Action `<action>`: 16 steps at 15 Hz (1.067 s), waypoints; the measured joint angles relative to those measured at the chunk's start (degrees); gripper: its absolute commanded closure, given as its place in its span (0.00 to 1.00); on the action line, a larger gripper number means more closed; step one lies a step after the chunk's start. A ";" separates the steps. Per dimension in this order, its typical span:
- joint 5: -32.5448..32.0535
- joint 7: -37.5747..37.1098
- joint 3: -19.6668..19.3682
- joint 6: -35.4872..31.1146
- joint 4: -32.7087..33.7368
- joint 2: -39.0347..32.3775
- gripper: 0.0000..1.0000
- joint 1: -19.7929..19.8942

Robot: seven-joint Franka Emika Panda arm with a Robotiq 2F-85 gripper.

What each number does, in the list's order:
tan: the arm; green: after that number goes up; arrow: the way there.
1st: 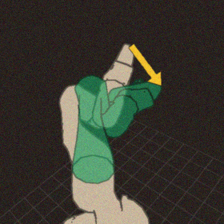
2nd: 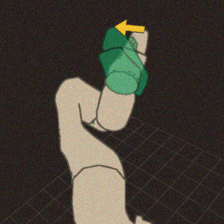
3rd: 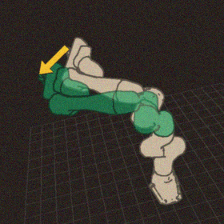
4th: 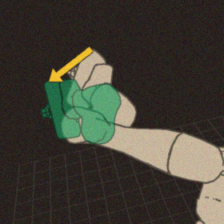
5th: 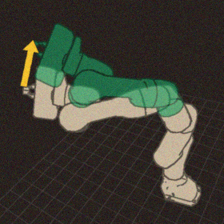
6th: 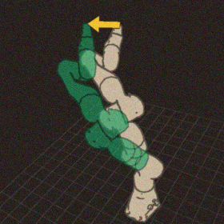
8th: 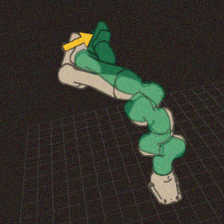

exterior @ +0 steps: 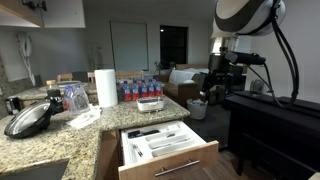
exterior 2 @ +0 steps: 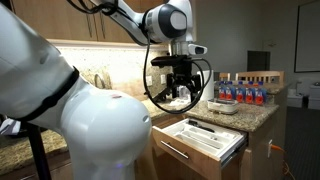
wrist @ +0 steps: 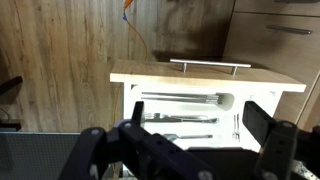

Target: Close the open drawer

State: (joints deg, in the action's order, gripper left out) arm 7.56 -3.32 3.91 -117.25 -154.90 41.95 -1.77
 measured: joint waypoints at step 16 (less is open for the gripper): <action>-0.38 -7.12 7.76 -13.28 -4.52 -10.26 0.00 -3.20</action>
State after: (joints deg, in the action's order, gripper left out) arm 7.19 -10.44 11.67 -130.53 -159.41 31.69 -4.97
